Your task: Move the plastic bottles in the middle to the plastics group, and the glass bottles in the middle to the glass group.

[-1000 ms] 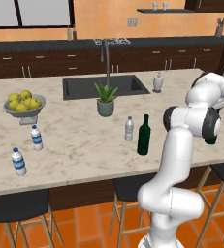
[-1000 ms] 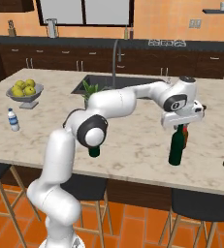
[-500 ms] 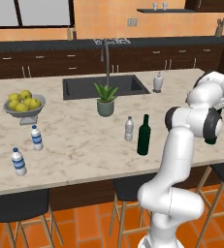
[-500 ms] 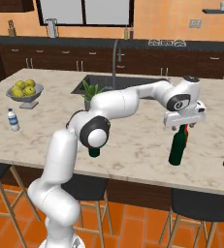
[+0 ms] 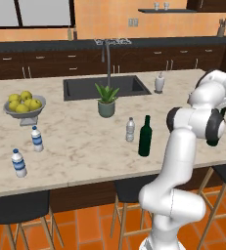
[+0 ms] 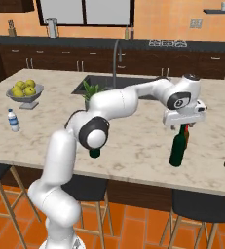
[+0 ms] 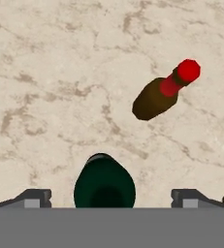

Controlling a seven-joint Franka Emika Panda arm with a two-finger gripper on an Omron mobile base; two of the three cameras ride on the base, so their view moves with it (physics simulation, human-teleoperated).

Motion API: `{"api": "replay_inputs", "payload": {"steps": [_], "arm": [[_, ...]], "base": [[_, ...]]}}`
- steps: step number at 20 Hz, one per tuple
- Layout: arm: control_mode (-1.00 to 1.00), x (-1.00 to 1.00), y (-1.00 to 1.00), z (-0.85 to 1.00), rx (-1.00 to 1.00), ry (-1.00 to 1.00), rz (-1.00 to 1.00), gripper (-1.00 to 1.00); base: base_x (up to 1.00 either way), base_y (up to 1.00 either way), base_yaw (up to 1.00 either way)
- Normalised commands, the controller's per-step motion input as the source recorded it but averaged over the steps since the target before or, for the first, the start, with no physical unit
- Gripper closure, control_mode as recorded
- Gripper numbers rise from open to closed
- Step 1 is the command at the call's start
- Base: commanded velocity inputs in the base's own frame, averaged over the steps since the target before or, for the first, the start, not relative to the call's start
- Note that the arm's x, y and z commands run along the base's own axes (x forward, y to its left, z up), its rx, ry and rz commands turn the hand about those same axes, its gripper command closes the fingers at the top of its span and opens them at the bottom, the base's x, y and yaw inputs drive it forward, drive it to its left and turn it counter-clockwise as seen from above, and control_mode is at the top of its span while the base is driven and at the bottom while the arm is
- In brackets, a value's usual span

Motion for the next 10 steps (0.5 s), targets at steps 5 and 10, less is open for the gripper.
{"api": "replay_inputs", "payload": {"steps": [5,10], "arm": [[-1.00,-0.36,0.03,0.14,-0.02,0.00,-0.03,-1.00],[-1.00,-0.62,0.12,0.12,0.00,0.00,-0.23,-1.00]], "base": [[0.00,0.00,0.00],[0.00,0.00,0.00]]}}
